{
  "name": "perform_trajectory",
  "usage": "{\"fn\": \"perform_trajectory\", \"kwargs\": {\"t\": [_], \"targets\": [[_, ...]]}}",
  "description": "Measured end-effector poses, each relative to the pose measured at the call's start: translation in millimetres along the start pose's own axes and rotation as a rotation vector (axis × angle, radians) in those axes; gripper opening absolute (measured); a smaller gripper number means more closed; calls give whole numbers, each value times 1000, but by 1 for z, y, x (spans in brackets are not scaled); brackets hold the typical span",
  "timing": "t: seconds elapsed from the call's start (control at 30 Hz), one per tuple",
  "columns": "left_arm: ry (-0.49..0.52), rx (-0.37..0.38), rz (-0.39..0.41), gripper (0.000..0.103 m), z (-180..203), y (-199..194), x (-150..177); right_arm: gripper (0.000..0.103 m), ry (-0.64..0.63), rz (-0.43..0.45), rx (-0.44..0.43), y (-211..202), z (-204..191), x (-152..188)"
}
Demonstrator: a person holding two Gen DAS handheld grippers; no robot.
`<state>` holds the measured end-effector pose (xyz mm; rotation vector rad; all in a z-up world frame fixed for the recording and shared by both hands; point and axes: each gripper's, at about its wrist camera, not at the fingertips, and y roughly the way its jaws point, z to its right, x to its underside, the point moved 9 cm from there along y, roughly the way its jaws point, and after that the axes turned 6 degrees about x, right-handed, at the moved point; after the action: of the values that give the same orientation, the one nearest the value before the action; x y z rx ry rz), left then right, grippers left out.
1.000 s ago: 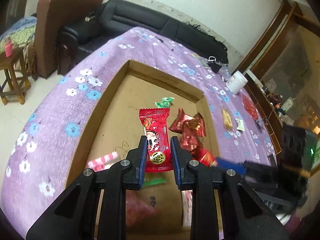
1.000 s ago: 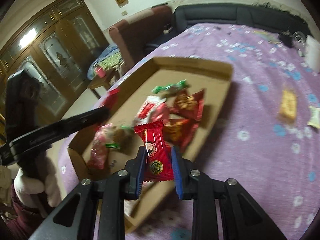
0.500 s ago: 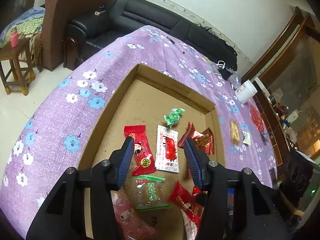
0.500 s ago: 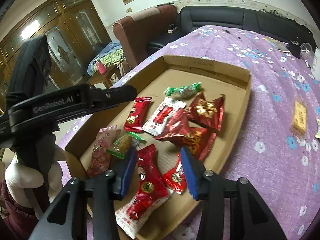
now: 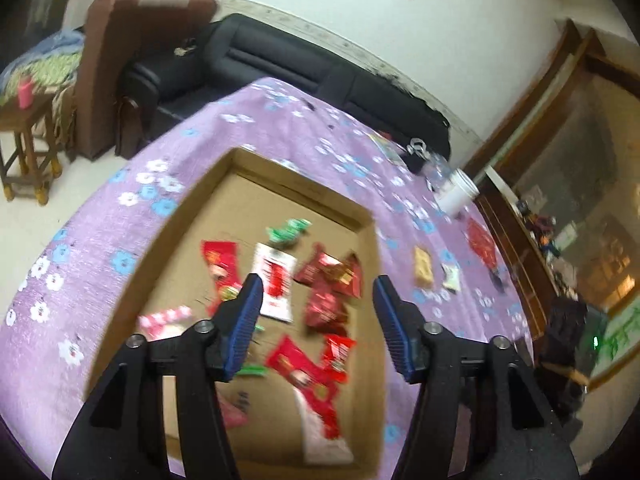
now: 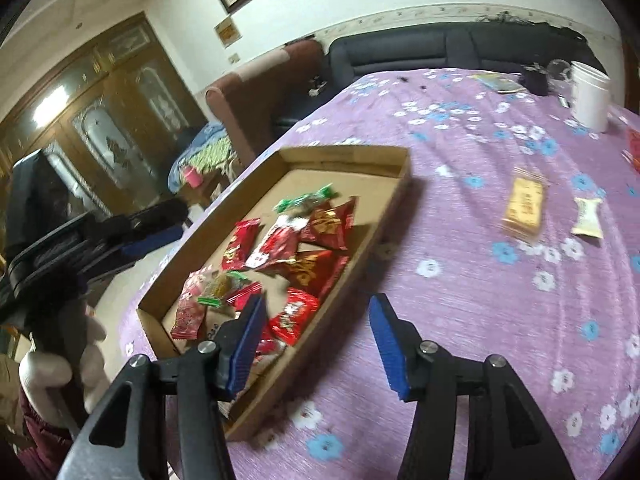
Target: Organize snacks
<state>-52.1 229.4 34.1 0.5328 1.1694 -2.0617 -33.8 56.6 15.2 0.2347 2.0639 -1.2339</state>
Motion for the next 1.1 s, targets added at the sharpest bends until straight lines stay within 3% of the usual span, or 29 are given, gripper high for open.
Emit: {"fn": "perform_trajectory", "kwargs": {"t": [0.33,0.6,0.8,0.97,1.1], "targets": [[202,78,-162,58,92,40,53,59,151,23,145,-40,106,20],[289,109,-332,58,149,103,105,60,313,26,236,-68,198,46],[310,78,-435,58,162,151,133,60,350,27,219,-72,215,48],[359,53,-403,60,166,156,134,61,348,21,204,-70,216,51],[357,90,-381,69,166,154,137,65,347,34,194,-70,215,51]]}}
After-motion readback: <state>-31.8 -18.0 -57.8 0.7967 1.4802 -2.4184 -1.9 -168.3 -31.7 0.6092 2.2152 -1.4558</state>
